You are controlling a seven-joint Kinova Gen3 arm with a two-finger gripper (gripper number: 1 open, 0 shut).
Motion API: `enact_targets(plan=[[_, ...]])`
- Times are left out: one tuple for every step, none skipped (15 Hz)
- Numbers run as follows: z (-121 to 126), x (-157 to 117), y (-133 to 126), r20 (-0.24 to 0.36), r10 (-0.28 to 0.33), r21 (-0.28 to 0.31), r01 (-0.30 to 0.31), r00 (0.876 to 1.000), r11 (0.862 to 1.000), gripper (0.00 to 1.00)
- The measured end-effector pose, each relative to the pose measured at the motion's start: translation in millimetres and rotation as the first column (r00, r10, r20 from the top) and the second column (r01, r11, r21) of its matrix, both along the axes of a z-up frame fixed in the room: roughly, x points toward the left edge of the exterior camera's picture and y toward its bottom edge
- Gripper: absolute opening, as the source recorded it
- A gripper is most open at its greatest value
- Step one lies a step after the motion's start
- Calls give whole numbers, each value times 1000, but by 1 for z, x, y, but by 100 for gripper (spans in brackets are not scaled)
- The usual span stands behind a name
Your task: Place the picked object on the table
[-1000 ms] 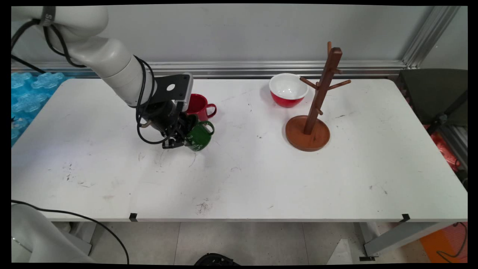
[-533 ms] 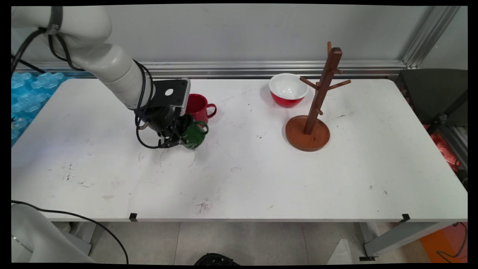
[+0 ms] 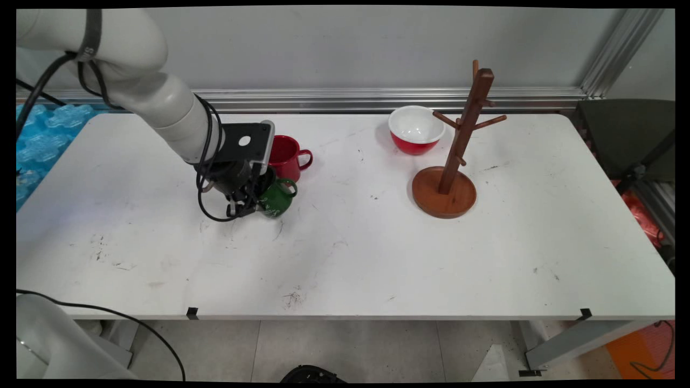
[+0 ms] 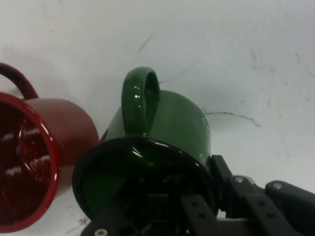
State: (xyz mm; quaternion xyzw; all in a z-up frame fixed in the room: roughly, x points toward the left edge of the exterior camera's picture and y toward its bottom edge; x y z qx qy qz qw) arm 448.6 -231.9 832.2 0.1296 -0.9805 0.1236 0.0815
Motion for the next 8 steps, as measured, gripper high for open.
enact_targets(plan=[[-1, -1, 1, 1, 1, 2, -1, 1000, 1000, 0], [-2, -2, 1, 2, 2, 2, -2, 1000, 1000, 0], [-4, -3, 1, 3, 3, 3, -3, 1000, 1000, 0], [-5, -4, 1, 3, 3, 3, -3, 1000, 1000, 0], [-5, -5, 1, 4, 4, 3, -4, 1000, 1000, 0], [-6, -6, 1, 4, 4, 3, -4, 1000, 1000, 0], [-7, -7, 1, 3, 5, 3, -5, 1000, 1000, 0], [-8, -8, 1, 2, 4, 3, -4, 1000, 1000, 100]])
